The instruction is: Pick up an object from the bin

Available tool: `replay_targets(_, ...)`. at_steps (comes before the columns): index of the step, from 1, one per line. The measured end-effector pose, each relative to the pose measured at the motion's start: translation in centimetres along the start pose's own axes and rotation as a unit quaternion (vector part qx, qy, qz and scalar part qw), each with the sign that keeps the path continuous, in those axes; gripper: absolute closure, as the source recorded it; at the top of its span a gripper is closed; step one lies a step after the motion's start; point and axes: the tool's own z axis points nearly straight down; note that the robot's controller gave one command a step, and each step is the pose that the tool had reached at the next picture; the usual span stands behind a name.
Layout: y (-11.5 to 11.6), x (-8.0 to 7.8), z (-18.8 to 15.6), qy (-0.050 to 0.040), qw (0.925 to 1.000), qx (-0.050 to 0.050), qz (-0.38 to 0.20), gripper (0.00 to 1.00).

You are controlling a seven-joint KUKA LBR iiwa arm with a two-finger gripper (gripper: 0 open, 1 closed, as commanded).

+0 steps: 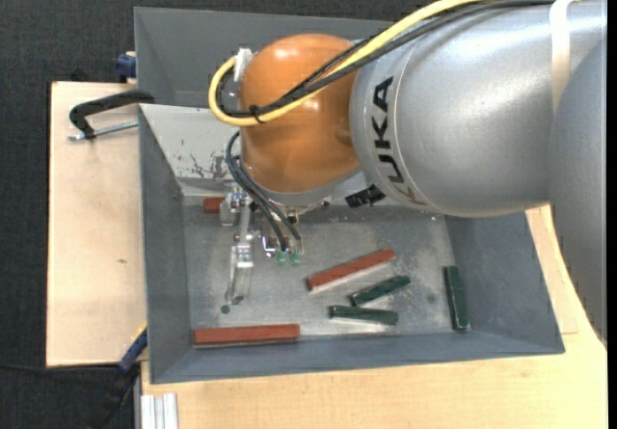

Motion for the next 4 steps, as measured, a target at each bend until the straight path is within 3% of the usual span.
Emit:
replay_targets(1,0.0,0.0,0.0,0.0000,1.0000,0.000,0.000,0.00)
replay_targets(2,-4.5,-0.1,4.4,-0.0024,0.9992,-0.001,-0.041,0.00)
replay_targets(3,-4.5,-2.6,10.7,-0.0024,0.9997,0.000,-0.026,0.00)
replay_targets(4,-9.0,-2.0,8.9,0.0025,0.9999,0.000,-0.017,0.00)
